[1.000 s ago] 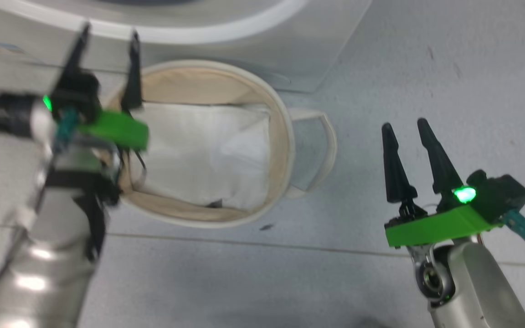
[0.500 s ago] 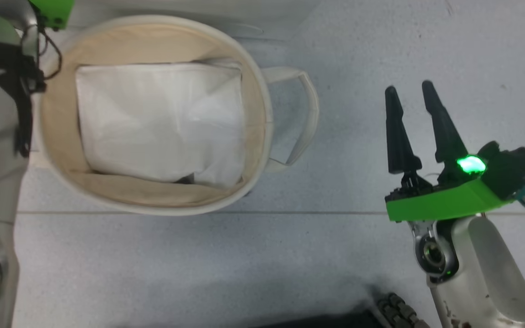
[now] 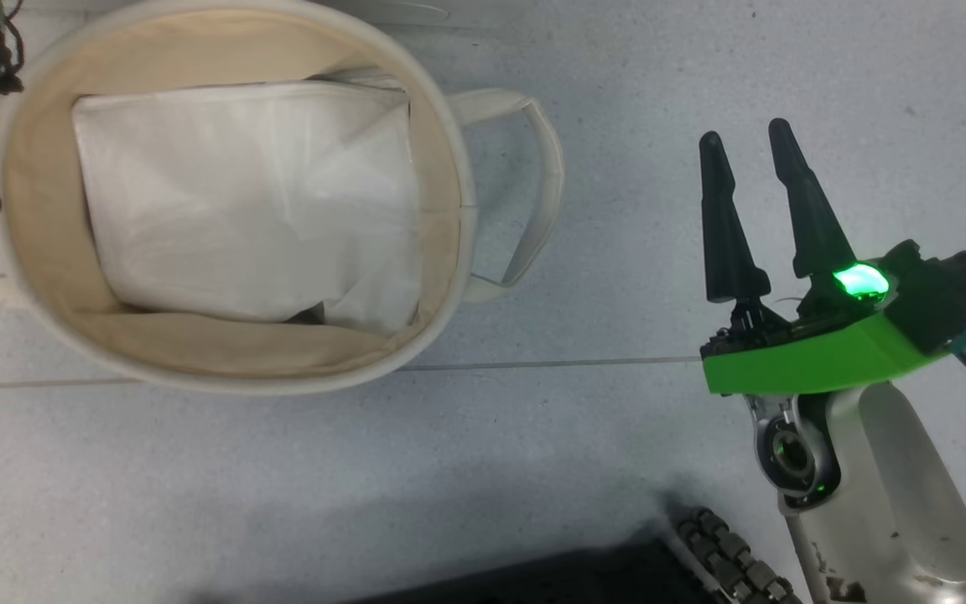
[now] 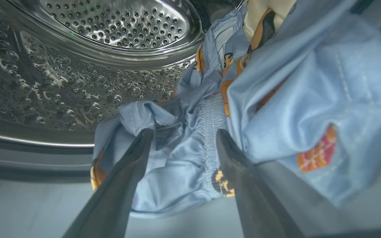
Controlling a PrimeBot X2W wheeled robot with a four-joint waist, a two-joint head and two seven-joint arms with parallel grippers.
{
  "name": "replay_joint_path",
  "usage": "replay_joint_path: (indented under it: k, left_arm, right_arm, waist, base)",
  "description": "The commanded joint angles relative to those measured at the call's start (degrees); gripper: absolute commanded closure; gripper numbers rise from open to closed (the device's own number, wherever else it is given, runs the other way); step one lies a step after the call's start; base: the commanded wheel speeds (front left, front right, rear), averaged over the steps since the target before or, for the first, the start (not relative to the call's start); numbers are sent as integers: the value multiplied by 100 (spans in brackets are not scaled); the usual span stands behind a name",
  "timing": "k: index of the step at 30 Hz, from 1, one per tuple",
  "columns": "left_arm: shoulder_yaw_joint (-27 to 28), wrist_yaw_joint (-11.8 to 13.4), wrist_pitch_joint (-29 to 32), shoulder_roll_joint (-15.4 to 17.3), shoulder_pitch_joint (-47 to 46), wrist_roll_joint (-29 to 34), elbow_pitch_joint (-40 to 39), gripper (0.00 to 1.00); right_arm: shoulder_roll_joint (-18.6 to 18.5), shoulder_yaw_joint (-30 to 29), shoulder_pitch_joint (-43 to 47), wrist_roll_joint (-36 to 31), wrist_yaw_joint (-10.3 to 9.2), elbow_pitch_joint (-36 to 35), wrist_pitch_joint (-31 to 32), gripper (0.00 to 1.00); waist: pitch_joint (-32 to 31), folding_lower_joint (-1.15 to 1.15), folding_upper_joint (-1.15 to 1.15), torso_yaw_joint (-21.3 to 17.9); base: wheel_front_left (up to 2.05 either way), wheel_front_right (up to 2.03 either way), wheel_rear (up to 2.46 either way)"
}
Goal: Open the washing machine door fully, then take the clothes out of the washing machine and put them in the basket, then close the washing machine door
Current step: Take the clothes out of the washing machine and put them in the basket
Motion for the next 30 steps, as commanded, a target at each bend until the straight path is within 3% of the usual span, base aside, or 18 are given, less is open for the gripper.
replay_joint_path:
  k: [1,7,8,9,17,30]
  left_arm:
    - [21,72,37,331,-249,70,-26,0]
    - [-68,180,39,425,-491,126,375,0]
    - [-69,197,14,422,-520,112,419,7]
    - [-68,214,-5,420,-540,97,467,100]
    - [-10,343,-368,290,-533,-131,724,100]
    - [259,336,-1682,-125,56,-828,361,100]
  right_arm:
    - [27,121,86,43,3,-207,-70,0]
    - [27,129,72,62,3,-238,-70,0]
    - [27,125,72,62,3,-242,-70,0]
    - [27,124,69,58,3,-246,-70,0]
    - [27,111,65,-56,3,-231,-70,0]
    - [27,168,207,-224,3,-72,-70,0]
  waist:
    - [41,0,0,-36]
    - [133,0,0,-95]
    - [144,0,0,-95]
    - [152,0,0,-92]
    - [22,0,0,12]
    - [-785,0,0,262]
  base:
    - [0,0,0]
    - [0,0,0]
    - [0,0,0]
    - [0,0,0]
    - [0,0,0]
    - [0,0,0]
